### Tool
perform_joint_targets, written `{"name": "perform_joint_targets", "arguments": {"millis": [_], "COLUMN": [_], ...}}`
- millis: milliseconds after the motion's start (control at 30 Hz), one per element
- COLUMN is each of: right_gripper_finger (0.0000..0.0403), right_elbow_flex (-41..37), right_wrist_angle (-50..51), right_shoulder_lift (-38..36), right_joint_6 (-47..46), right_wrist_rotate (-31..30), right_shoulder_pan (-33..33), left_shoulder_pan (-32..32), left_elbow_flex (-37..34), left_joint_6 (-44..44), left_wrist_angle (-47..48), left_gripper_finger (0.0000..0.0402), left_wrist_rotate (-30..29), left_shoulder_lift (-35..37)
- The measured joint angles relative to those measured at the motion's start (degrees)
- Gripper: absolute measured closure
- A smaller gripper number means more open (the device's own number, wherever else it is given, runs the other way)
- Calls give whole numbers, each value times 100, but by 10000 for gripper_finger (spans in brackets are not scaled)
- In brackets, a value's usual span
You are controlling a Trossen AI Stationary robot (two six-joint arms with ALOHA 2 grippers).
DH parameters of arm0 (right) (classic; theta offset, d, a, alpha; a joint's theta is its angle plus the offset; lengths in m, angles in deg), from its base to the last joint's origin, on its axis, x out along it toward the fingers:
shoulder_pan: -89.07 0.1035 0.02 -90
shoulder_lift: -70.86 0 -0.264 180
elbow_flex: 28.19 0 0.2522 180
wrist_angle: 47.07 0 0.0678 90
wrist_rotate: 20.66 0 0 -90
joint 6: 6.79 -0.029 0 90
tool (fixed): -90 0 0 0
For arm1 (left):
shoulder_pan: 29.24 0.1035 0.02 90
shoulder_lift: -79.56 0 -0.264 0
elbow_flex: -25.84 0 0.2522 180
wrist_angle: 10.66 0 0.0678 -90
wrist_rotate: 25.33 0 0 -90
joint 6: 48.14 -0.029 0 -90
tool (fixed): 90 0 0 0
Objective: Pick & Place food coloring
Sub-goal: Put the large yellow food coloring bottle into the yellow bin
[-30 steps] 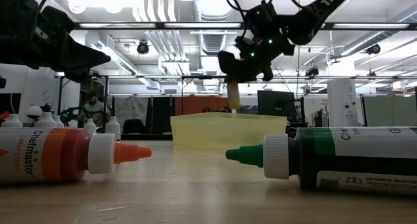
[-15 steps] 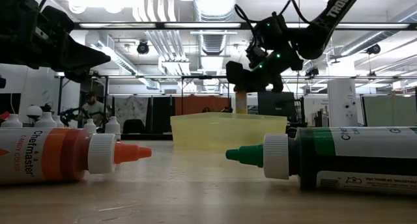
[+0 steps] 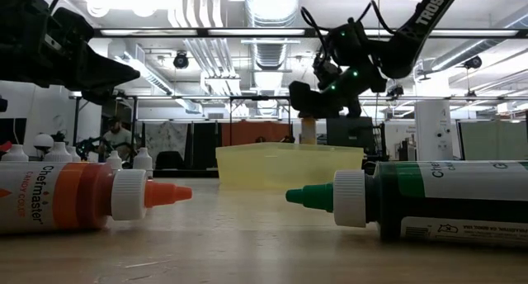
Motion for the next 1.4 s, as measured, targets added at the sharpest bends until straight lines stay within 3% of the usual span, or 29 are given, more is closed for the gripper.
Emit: {"name": "perform_joint_targets", "arguments": {"millis": [300,1400], "right_gripper_finger": [294,294], "right_elbow_flex": [-90,100], "right_wrist_angle": [-643,-1242], "right_shoulder_lift": [407,1333], "right_joint_6": [1,130], "right_wrist_rotate": [189,103], "right_shoulder_pan": [-19,-19], "left_shoulder_pan": [2,4], "left_elbow_flex": [0,0], "left_joint_6": [0,0], "left_wrist_angle": [0,1], "left_gripper_finger": [402,402], "left_wrist_rotate": [0,0], "left_shoulder_lift": [0,-4]}}
